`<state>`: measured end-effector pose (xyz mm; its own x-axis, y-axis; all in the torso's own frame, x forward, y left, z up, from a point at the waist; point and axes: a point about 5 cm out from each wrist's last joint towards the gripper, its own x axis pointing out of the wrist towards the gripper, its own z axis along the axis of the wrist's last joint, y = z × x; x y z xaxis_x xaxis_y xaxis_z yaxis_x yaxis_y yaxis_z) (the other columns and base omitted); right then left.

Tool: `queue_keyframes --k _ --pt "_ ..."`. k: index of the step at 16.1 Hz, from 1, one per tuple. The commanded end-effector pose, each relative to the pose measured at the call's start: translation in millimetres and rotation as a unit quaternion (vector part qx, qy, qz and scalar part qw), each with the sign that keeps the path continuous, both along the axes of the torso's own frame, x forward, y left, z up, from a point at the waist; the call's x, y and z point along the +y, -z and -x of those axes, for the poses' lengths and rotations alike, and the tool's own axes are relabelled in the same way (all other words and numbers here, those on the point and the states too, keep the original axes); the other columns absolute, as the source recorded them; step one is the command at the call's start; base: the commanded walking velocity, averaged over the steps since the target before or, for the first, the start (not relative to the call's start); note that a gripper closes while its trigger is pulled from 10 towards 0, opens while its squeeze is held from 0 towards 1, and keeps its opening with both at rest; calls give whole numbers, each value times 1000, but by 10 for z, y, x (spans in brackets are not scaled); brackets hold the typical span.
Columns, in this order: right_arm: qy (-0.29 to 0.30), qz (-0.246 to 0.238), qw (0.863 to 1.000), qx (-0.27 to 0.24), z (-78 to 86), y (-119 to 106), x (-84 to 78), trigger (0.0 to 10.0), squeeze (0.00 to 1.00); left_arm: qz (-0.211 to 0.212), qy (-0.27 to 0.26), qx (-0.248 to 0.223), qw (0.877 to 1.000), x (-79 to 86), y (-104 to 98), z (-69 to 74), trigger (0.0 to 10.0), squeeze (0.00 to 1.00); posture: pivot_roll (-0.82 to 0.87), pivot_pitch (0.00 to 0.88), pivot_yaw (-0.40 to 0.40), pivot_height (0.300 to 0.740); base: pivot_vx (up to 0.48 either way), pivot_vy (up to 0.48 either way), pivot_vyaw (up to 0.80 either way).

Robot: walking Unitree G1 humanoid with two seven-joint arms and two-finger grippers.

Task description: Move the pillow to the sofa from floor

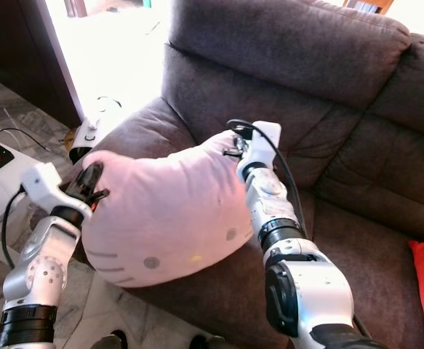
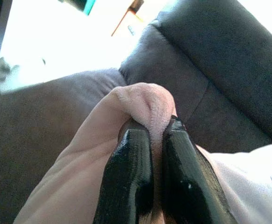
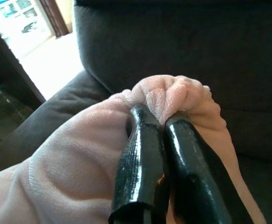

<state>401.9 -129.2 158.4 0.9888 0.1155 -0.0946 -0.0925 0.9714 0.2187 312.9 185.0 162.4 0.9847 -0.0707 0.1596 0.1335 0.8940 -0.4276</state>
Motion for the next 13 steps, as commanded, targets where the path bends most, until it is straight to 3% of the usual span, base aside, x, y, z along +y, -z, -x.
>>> queue_keyframes --k 1,4,9,13 --pt "9 0 1000 -26 -24 -103 -42 10000 0 -47 8 -53 997 -109 -249 17 10000 0 179 144 -137 740 0 0 0" --pt "45 37 993 -103 -44 -383 -225 10000 0 -117 -28 -70 990 -65 -383 -25 10000 0 171 136 -126 740 0 0 0" --pt "55 46 989 -132 -36 -495 -285 10000 0 -111 -18 -102 988 -160 -525 -26 10000 0 172 134 -118 740 0 0 0" --pt "61 49 988 -130 -8 -447 -288 10000 0 -129 -17 -90 987 -156 -483 -26 10000 0 173 142 -113 740 0 0 0"
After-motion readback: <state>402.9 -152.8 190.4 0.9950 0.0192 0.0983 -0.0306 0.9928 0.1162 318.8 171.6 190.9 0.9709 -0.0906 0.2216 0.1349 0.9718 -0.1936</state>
